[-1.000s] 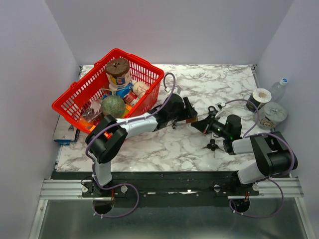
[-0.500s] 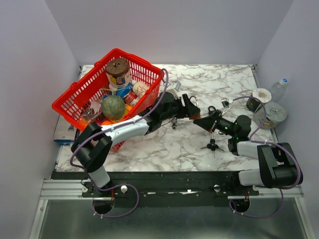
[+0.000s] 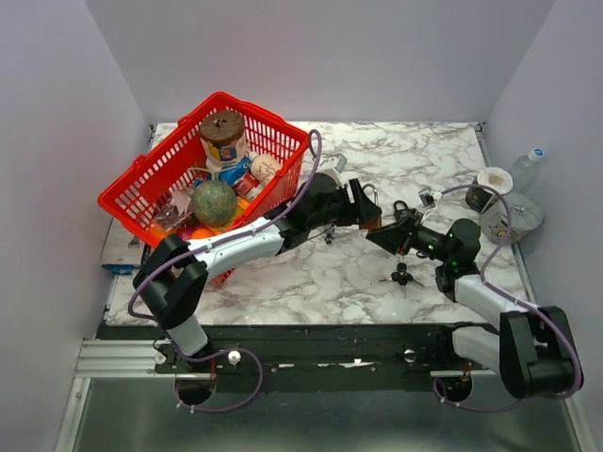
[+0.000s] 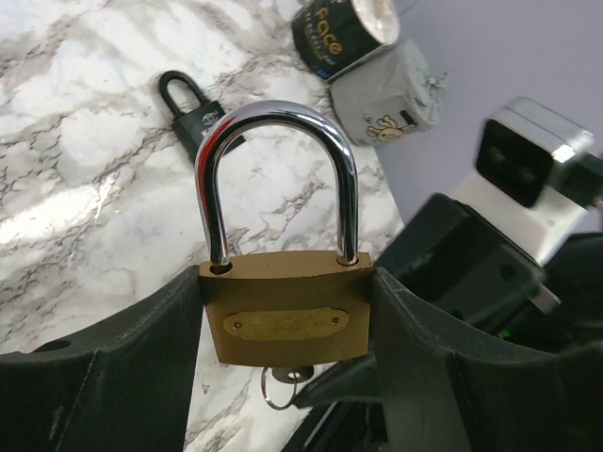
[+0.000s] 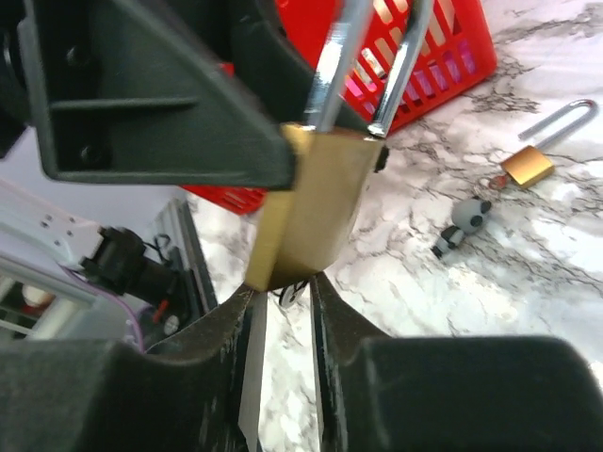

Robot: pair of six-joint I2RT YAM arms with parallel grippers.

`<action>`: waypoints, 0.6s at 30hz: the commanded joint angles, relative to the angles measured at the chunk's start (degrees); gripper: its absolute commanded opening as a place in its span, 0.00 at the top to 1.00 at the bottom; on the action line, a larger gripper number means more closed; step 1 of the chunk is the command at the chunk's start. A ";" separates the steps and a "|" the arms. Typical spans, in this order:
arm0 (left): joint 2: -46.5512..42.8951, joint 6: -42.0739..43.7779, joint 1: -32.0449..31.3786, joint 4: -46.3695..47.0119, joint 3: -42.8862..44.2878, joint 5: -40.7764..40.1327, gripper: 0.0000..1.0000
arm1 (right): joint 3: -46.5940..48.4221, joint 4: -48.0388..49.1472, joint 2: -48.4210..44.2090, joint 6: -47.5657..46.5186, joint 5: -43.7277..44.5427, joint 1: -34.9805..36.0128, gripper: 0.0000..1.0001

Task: Unlock with the key
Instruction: Unlock the lock.

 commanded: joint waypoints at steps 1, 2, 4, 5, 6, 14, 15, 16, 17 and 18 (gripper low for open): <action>4.24 -0.45 -2.47 -16.50 5.11 -5.35 1.00 | 3.24 -11.69 -7.84 -11.63 6.53 -0.40 0.55; 5.55 -0.37 -2.47 -18.25 6.08 -7.88 1.00 | 2.98 -16.77 -10.81 -12.86 7.41 -0.48 0.52; 6.79 -0.54 -2.38 -19.49 7.93 -9.48 1.00 | 2.36 -22.07 -13.55 -15.75 8.81 -0.48 0.47; 7.84 -0.63 -2.29 -20.11 8.28 -9.84 1.00 | 2.27 -27.49 -16.26 -16.56 10.56 -0.40 0.46; 8.20 -0.63 -2.29 -20.11 8.29 -9.93 1.00 | 2.10 -30.15 -17.51 -17.09 11.54 -0.48 0.44; 5.84 4.02 -2.29 -14.59 3.37 -8.44 1.00 | 4.37 -45.82 -26.04 -14.63 21.65 -0.57 0.28; 5.30 4.81 -2.29 -13.88 1.80 -7.65 1.00 | 5.95 -45.91 -25.78 -14.20 21.31 -0.66 0.28; 4.78 6.30 -2.29 -13.09 0.91 -4.86 1.00 | 6.75 -45.91 -24.74 -13.41 20.87 -0.75 0.28; 3.81 6.92 -2.38 -11.34 0.03 -3.53 1.00 | 7.45 -45.91 -24.03 -13.05 19.82 -0.66 0.28; 3.28 7.71 -2.29 -10.89 -1.19 -2.29 1.00 | 8.50 -45.91 -23.24 -12.96 19.63 -0.75 0.28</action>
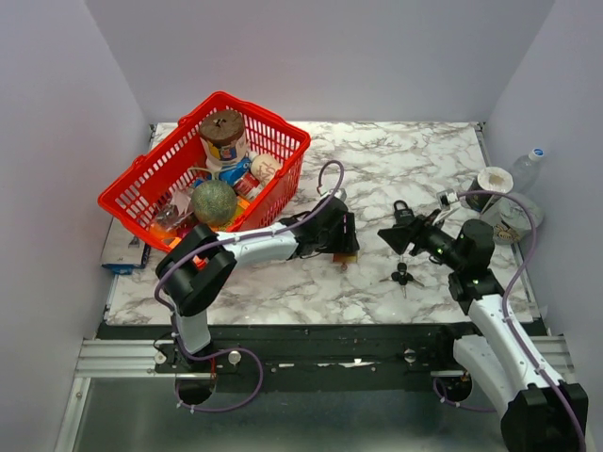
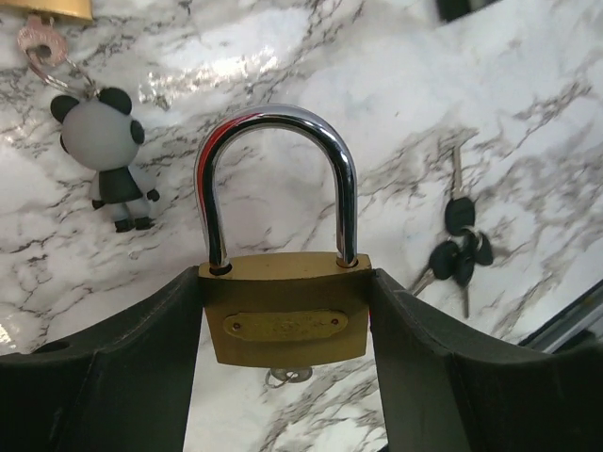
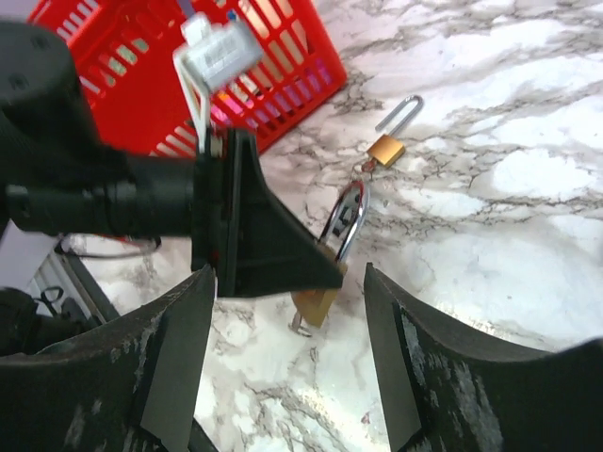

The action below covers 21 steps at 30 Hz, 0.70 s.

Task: Unlock with the key
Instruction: Unlock the lock.

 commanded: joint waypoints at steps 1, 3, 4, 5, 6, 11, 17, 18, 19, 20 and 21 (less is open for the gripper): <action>-6.29 6.03 -0.39 8.17 -2.84 8.87 1.00 | 4.71 -4.25 2.58 1.55 2.04 -0.29 0.28; -8.05 7.62 -0.39 8.26 -3.72 11.61 1.00 | 5.32 -4.08 5.21 0.68 0.03 -0.29 0.28; -8.75 8.32 -0.39 8.00 -3.90 13.02 1.00 | 5.76 -3.82 5.92 0.85 -1.20 -0.29 0.28; -10.06 9.81 -0.30 7.48 -4.08 15.91 1.00 | 6.03 -3.03 7.14 1.29 -4.09 -0.20 0.28; -10.86 10.52 -0.39 7.21 -4.60 16.63 1.00 | 6.12 -2.50 7.42 1.64 -5.07 -0.20 0.28; -17.01 15.00 -0.39 3.89 -5.05 18.40 1.00 | 4.45 -2.57 6.28 2.88 -4.12 -0.11 0.28; -18.86 21.95 -0.39 -1.14 -3.37 18.05 1.00 | 3.92 -1.79 6.27 3.57 -6.40 0.50 0.29; -18.95 22.30 -0.39 -1.32 -3.72 17.61 1.00 | 4.27 -1.88 6.45 3.66 -6.31 0.76 0.29; -19.13 22.74 -0.39 -1.32 -3.81 17.08 1.00 | 4.36 -1.88 6.54 3.58 -6.31 1.38 0.29; -19.22 23.01 -0.39 -1.49 -3.90 16.90 1.00 | 4.45 -1.71 6.54 3.57 -5.88 1.82 0.29; -19.39 23.01 -0.39 -1.32 -3.99 16.55 1.00 | 4.62 -1.53 6.63 3.66 -5.70 2.26 0.29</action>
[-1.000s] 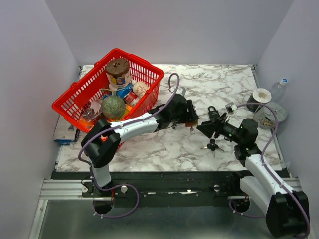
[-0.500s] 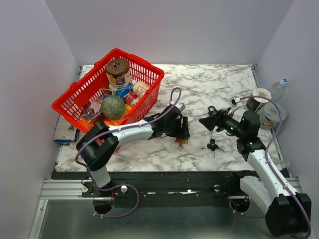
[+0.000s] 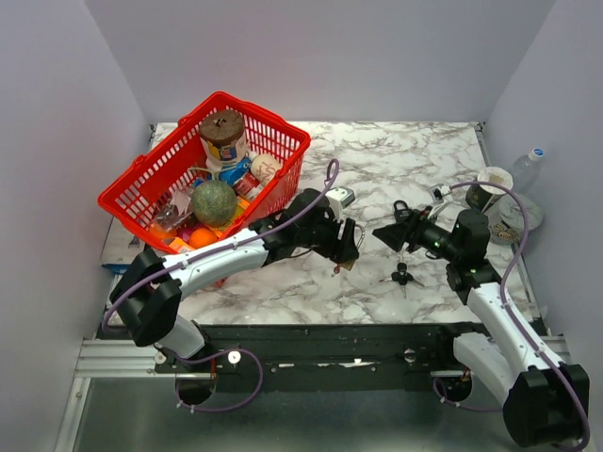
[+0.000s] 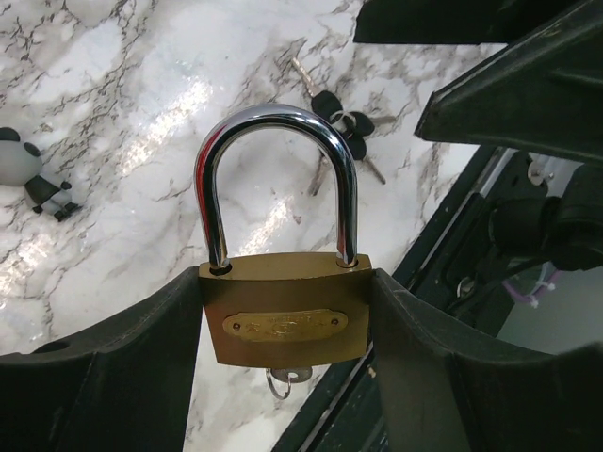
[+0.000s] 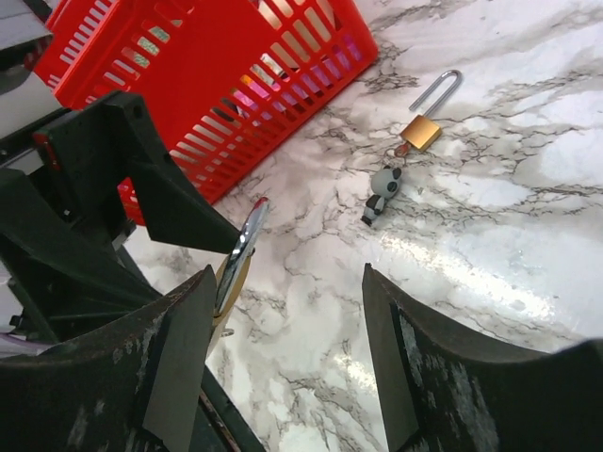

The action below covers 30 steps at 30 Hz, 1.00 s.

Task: Unlock with the key
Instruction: Unlock the lock, then place the lock at the center of the board.

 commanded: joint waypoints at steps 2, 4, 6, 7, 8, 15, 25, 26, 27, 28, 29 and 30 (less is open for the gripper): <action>-2.69 3.69 -0.19 0.82 0.97 0.59 1.00 | 0.36 0.42 0.35 0.41 -1.17 3.16 0.29; -2.96 3.95 -0.19 1.00 0.53 0.51 1.00 | 1.50 -0.02 1.06 -0.21 -0.74 5.43 0.29; -3.31 4.13 -0.19 1.09 0.18 0.42 1.00 | 2.64 -1.16 2.72 -0.91 0.93 7.55 0.29; -3.40 4.21 -0.19 1.09 0.09 0.50 1.00 | 3.08 -1.51 3.43 -1.52 1.81 9.82 0.29; -3.66 4.13 -0.19 1.44 -0.08 0.77 1.00 | 3.78 -1.43 4.30 -1.53 3.30 10.80 0.29; -5.24 4.57 -0.19 2.41 -1.40 1.03 1.00 | 0.90 2.79 9.06 2.33 11.46 12.13 0.30; -7.01 3.25 -0.37 5.92 -2.81 6.04 1.00 | -1.75 5.86 14.15 2.34 15.36 12.13 0.32; -7.09 2.73 -0.46 6.36 -2.98 7.35 1.00 | -1.83 8.39 16.07 2.34 14.66 12.13 0.32; -7.18 2.55 -0.63 7.23 -3.16 7.80 1.00 | -1.83 9.46 17.13 2.42 13.08 12.13 0.32; -7.27 2.28 -0.72 7.50 -3.42 7.97 1.00 | -1.66 10.17 18.01 3.12 12.46 12.13 0.35; -7.44 2.28 -0.81 7.51 -3.51 7.63 1.00 | -1.48 11.56 19.07 3.39 11.84 12.13 0.37; -7.36 2.63 -0.81 7.25 -3.60 7.19 1.00 | -1.57 12.71 20.12 3.74 10.10 12.13 0.40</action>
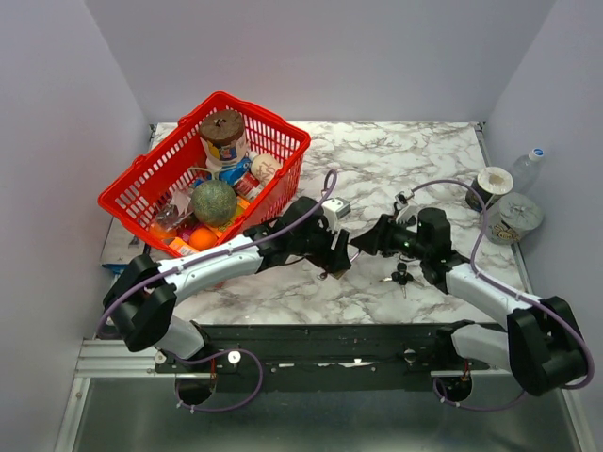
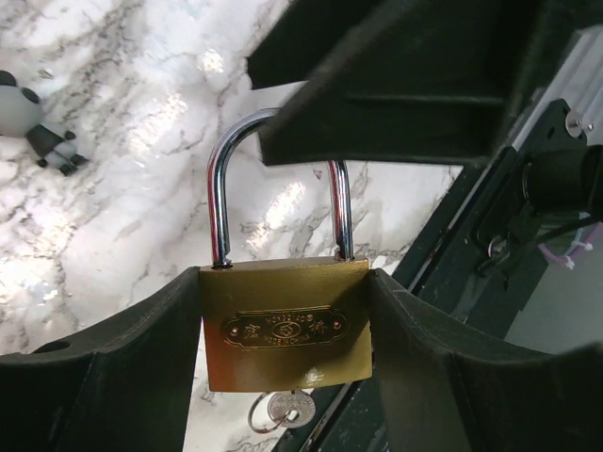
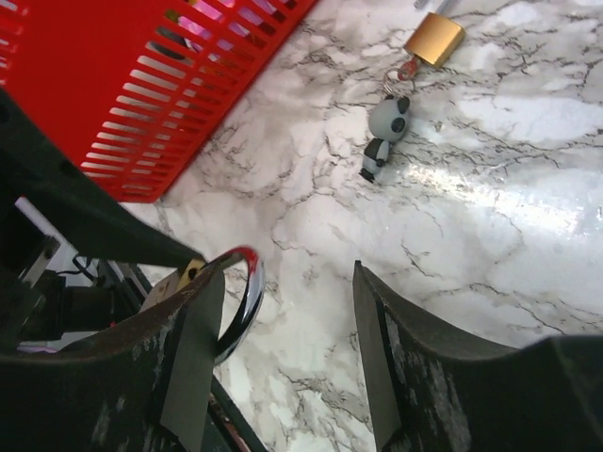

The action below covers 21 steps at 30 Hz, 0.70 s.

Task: Unlock with the key
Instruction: Place the lock at the center of the board.

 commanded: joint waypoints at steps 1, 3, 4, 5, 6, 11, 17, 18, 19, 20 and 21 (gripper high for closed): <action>-4.76 -0.91 -0.98 8.16 1.29 5.24 1.00 | -0.83 5.55 3.98 0.98 -1.72 -0.24 0.40; -4.14 0.40 -1.07 6.50 1.65 3.05 1.00 | -0.92 6.79 4.16 1.78 -2.86 -0.24 0.40; -3.97 0.76 -1.16 6.05 1.82 2.43 1.00 | -0.74 6.79 4.16 1.96 -3.31 -0.24 0.39; -3.53 1.11 -1.25 5.70 1.91 2.08 1.00 | -0.57 6.70 3.98 2.14 -3.66 -0.24 0.38; -3.35 1.29 -1.60 5.18 2.00 1.38 1.00 | 0.05 6.27 3.72 2.23 -4.10 -0.24 0.38; -2.91 3.13 -2.74 4.64 2.09 -1.96 1.00 | 2.42 4.24 4.33 1.87 -7.44 -0.24 0.38; -3.61 5.15 -3.80 3.59 1.82 -8.20 1.00 | 2.95 3.27 4.86 2.75 -12.88 -0.24 0.40; -3.53 5.24 -3.97 3.59 1.74 -8.56 1.00 | 3.04 3.01 5.03 2.84 -13.76 -0.24 0.41; -3.52 5.33 -4.06 3.59 1.74 -8.91 1.00 | 3.04 2.66 4.95 2.67 -14.03 -0.24 0.43; -3.61 5.42 -4.23 3.50 1.74 -9.52 1.00 | 3.30 1.96 5.04 2.49 -14.30 -0.24 0.44; -3.70 5.42 -4.41 3.67 1.65 -9.79 1.00 | 3.39 1.52 5.12 2.32 -14.56 -0.24 0.45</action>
